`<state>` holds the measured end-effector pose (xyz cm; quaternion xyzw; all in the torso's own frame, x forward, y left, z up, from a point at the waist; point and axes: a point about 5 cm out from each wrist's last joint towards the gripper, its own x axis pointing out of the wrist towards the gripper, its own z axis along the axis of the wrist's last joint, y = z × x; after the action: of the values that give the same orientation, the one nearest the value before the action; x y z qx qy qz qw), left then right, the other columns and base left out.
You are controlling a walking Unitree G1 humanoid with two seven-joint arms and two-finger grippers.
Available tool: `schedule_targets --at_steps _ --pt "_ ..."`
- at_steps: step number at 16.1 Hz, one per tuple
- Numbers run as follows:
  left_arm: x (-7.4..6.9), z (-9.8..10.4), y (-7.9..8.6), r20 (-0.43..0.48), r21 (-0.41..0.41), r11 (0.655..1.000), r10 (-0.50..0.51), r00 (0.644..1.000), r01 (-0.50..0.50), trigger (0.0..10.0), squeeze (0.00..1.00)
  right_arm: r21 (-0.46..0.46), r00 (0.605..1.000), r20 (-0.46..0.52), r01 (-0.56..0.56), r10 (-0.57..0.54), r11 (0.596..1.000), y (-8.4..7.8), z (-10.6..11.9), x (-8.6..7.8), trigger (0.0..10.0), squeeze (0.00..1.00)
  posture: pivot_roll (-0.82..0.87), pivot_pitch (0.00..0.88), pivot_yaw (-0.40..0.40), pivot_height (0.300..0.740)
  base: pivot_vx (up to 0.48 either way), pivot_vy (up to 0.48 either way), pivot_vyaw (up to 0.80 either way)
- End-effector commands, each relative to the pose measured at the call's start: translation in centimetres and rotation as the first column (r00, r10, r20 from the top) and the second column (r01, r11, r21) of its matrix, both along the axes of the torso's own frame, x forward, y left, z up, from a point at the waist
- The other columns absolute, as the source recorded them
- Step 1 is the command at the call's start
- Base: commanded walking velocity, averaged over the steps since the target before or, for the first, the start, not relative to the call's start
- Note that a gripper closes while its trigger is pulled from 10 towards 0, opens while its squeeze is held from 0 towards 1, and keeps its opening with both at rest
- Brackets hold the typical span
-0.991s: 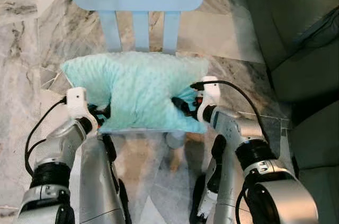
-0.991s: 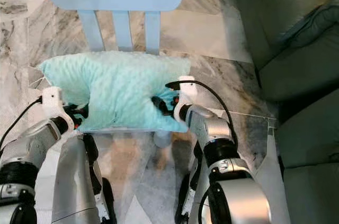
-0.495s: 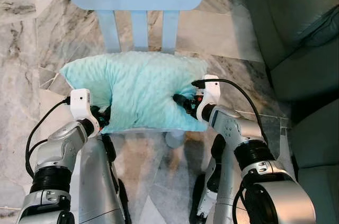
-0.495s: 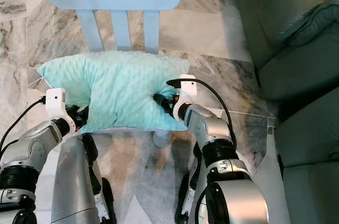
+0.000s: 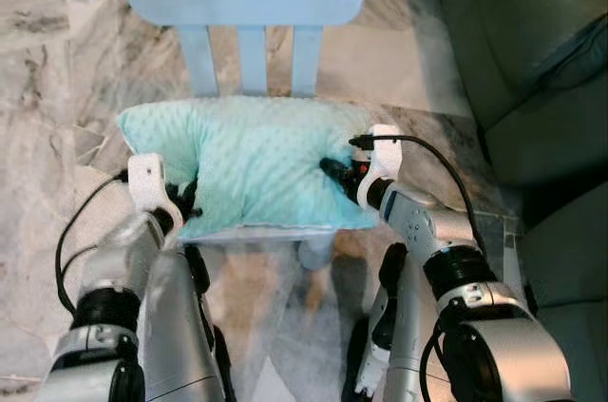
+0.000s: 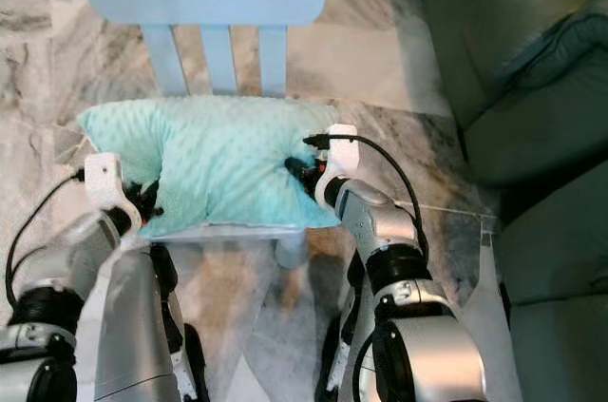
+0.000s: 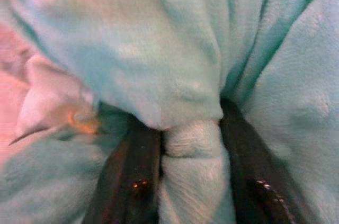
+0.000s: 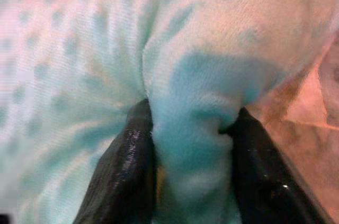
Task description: Move the pillow to the sofa
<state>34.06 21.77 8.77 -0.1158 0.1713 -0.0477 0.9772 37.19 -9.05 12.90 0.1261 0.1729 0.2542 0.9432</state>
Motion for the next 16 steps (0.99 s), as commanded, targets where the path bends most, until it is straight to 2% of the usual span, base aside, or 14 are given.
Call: schedule_targets --at_steps 1,4,7,11,16 --pt "-1.7 -2.9 0.1 -0.097 -0.020 0.999 0.039 0.994 -0.041 0.0 0.00 -0.017 0.998 -0.003 -0.066 0.066 0.998 0.9 -0.8 -0.8 0.0 0.00 -0.07 0.122 -0.040 0.456 0.000 0.000 0.00" --pt "-2.0 -3.7 0.8 -0.085 0.018 0.993 0.119 0.989 -0.118 0.0 0.00 -0.018 0.997 -0.018 -0.080 0.080 0.997 1.2 -2.5 -2.2 0.0 0.00 -0.06 0.056 -0.039 0.456 0.000 0.000 0.00" --pt "-1.1 -3.0 0.5 -0.060 0.020 0.993 0.115 0.992 -0.114 0.0 0.00 -0.043 0.996 -0.013 -0.086 0.085 0.995 1.3 -3.4 -3.1 0.0 0.00 -0.06 0.004 -0.024 0.456 0.000 0.000 0.00" --pt "0.8 -0.8 -0.2 0.035 0.066 0.991 0.116 0.993 -0.118 0.0 0.00 -0.042 0.999 0.040 -0.019 0.020 0.999 0.7 -2.6 -2.8 0.0 0.00 -0.06 0.000 -0.001 0.456 0.000 0.000 0.00" --pt "1.2 0.2 -1.5 0.125 0.110 0.990 0.073 0.989 -0.087 0.0 0.00 -0.029 0.991 0.114 0.080 -0.076 0.996 -1.0 -1.7 -3.0 0.0 0.00 -0.05 0.000 0.017 0.456 0.000 0.000 0.00"
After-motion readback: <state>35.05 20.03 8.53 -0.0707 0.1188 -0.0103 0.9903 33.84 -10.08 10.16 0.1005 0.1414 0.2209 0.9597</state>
